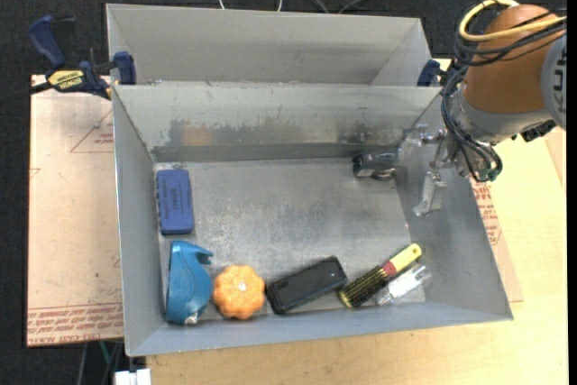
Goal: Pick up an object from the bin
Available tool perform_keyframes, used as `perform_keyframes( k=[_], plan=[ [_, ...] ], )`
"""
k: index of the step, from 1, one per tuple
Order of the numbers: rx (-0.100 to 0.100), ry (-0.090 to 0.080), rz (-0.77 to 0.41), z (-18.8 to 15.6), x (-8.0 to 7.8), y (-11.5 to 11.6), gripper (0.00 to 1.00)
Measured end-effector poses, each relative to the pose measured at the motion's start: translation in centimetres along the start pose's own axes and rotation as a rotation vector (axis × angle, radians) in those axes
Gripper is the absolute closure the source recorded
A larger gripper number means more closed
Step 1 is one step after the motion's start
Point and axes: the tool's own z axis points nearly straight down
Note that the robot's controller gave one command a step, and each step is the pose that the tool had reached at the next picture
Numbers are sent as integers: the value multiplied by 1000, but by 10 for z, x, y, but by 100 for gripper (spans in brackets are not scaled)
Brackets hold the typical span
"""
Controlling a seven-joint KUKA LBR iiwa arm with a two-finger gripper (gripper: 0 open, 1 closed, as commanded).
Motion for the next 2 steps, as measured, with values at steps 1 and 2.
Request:
perform_keyframes(
  k=[1, 2],
  plan=[
    [0, 0, 0, 0, 0, 0, 0],
    [1, -4, -77, 9, -20, 4, 0]
  ],
)
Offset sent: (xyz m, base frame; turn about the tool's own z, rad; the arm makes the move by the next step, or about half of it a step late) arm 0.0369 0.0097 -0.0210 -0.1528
